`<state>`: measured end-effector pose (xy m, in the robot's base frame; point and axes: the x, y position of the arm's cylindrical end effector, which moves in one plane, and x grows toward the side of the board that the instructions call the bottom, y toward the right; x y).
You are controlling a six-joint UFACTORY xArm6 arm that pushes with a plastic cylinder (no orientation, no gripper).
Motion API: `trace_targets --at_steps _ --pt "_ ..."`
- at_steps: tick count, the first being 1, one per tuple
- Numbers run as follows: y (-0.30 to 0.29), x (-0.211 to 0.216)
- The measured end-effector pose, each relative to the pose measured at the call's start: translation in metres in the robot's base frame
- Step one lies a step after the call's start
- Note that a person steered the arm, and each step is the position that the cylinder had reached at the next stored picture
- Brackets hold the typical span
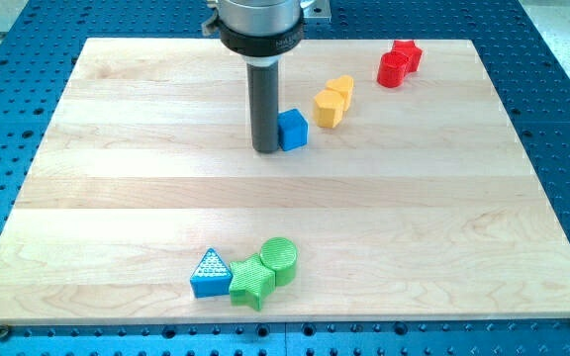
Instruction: Slide the red star to the top of the blue cube
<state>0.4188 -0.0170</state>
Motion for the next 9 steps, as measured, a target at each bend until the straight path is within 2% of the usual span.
trace_targets --at_steps 1,2,3,4,5,6,8,9 --pt "0.058 0.009" --pt "0.143 -0.026" --pt "0.246 -0.085" --pt "0.329 -0.112" --pt "0.354 -0.149" --pt "0.344 -0.163" --pt "0.25 -0.208" --pt "0.198 -0.177"
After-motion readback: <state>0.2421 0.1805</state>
